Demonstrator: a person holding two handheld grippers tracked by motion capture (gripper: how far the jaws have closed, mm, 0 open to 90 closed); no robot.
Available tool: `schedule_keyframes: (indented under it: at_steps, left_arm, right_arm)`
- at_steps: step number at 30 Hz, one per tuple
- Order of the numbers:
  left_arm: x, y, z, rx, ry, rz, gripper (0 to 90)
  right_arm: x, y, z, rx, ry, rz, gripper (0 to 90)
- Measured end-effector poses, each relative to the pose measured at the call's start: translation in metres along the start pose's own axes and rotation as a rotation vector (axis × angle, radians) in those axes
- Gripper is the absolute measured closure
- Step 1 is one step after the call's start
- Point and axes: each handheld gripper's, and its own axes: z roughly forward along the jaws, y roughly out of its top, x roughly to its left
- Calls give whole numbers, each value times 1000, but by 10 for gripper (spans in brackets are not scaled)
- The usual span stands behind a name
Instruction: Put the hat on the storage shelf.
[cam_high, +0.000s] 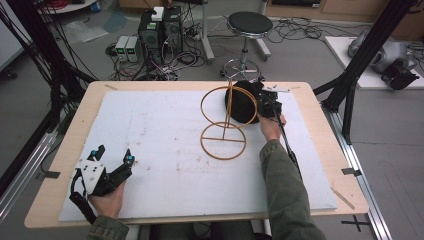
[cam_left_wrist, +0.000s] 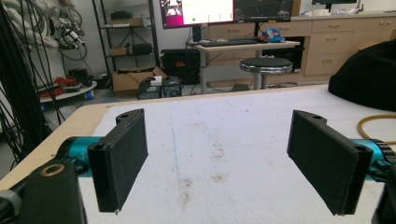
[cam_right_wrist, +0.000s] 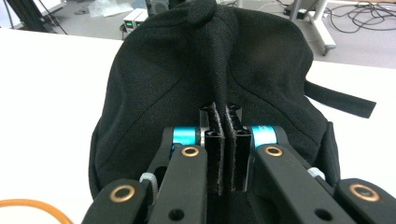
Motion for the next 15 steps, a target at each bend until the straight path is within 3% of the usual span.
schedule_keyframes:
  at_steps: [10,15]
  left_arm:
    - [1,0,0,8,-6,-5,203]
    - [0,0,1,9,-12,-5,203]
  right_arm:
    - [-5,8,-18,-38,25,49,884]
    - [-7,16,-32,-115,6,44,884]
